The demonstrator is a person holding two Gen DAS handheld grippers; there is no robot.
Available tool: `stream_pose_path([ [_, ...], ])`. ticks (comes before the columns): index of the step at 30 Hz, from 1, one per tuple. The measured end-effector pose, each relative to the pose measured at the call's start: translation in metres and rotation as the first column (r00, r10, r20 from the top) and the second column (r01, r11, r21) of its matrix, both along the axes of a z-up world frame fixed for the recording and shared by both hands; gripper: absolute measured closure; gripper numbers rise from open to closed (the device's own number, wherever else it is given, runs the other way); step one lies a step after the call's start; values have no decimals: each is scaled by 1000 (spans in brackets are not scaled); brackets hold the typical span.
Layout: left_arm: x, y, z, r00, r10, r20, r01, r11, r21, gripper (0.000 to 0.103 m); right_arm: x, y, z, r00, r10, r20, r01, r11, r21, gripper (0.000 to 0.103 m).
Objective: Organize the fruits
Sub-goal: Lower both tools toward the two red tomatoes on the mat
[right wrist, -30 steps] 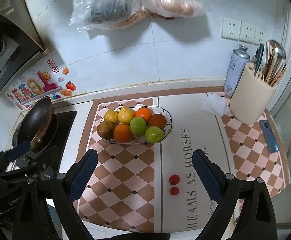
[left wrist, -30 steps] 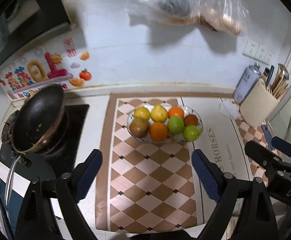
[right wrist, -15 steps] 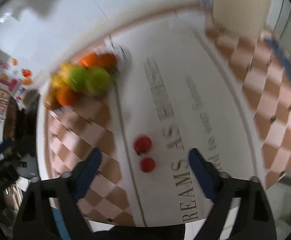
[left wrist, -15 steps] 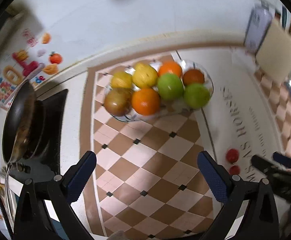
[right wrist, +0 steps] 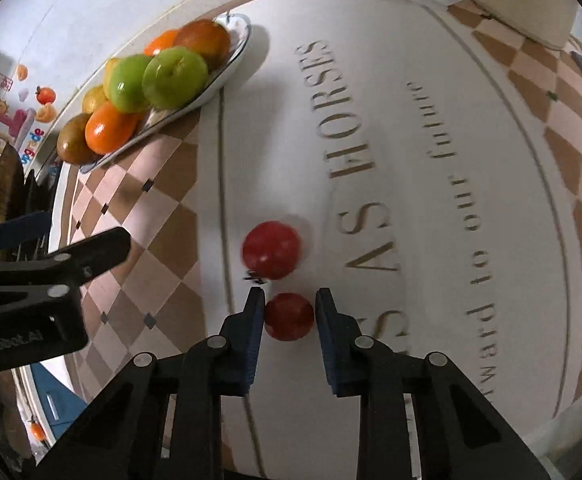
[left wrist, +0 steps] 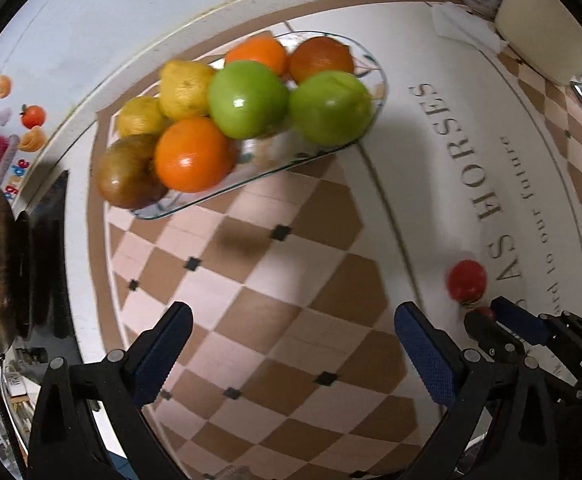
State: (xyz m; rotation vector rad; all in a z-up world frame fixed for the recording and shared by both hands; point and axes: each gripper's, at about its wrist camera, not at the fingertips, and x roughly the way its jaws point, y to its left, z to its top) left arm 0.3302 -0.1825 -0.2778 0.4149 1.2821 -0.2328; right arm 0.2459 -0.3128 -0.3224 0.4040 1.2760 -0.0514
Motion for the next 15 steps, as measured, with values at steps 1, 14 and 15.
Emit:
stream_pose_path([
  [1,-1,-5,0,1000,-16,-4,15,1000,-16,0,-3,-4,2,1000,-9,5,9,1000,-3,75],
  [14,-12,-86,-19,972,-191,-139,159,964,-212,17,-33,-78,16,987,-159,13,159,987,-19,76],
  [15,-12,-89,-22,969,-197,-150,162,963,-217,26,-35,-79,15,986,-165,11,165,986,-19,76],
])
